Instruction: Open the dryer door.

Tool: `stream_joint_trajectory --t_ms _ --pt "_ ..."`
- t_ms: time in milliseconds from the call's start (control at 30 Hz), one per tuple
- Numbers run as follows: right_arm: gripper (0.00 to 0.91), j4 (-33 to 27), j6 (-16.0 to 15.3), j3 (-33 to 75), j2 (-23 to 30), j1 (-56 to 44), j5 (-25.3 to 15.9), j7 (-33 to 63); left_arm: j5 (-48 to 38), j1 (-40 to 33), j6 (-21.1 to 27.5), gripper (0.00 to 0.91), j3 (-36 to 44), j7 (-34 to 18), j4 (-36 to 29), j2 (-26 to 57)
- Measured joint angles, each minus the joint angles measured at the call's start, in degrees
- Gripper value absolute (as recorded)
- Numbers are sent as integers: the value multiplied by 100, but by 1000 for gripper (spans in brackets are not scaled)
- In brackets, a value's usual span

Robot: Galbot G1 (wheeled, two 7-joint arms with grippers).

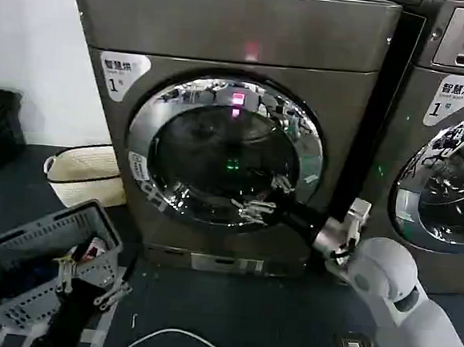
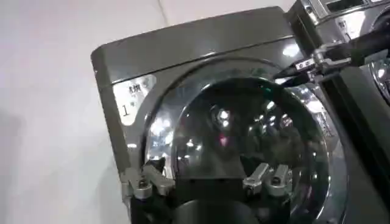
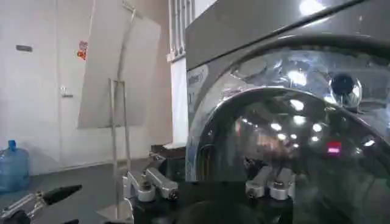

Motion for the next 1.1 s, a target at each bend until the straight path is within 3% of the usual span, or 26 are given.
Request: stream_joint_trajectory --t_ms 133,300,1100 --pt "907 -169 412 -156 89 83 -444 -146 1 12 0 907 -1 0 -34 1" --pt "907 -467 729 -365 226 237 -573 -215 5 49 2 907 -2 2 -103 -5" --pt "907 -1950 1393 -1538 1124 1115 -1274 608 151 399 1 907 4 7 -575 -174"
